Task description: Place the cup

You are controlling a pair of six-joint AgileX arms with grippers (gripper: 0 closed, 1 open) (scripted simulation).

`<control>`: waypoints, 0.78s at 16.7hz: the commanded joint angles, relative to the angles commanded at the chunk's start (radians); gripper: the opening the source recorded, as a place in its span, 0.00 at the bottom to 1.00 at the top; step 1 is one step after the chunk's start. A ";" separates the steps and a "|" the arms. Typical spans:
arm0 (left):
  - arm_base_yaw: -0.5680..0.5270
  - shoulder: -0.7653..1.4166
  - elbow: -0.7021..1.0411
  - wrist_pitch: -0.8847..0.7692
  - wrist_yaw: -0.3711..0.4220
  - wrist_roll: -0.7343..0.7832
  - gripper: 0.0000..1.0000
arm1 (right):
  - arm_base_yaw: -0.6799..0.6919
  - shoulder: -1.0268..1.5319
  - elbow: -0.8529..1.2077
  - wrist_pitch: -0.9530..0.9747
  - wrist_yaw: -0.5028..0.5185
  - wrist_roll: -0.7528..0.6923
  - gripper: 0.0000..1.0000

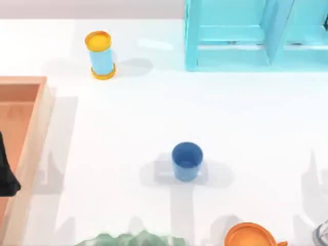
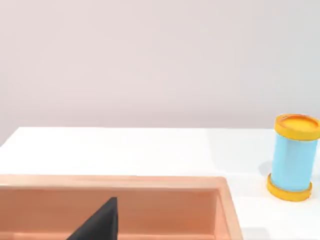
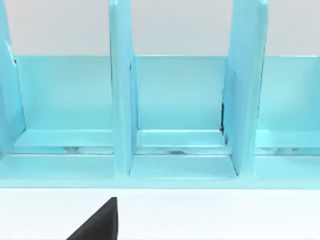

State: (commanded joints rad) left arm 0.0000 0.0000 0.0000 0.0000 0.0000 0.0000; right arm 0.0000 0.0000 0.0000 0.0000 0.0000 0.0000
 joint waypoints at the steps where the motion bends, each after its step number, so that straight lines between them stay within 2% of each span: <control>1: 0.000 0.000 0.000 0.000 0.000 0.000 1.00 | 0.000 0.000 0.000 0.000 0.000 0.000 1.00; 4: 0.000 0.000 0.000 0.000 0.000 0.000 1.00 | 0.014 0.031 0.030 -0.027 0.000 0.014 1.00; 7: 0.000 0.000 0.000 0.000 0.000 0.000 1.00 | 0.065 0.157 0.153 -0.128 0.000 0.067 1.00; 13: 0.000 0.000 0.000 0.000 0.000 0.000 1.00 | 0.241 0.672 0.633 -0.474 0.001 0.248 1.00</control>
State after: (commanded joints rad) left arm 0.0000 0.0000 0.0000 0.0000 0.0000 0.0000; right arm 0.2414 0.6724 0.6332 -0.4743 0.0007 0.2476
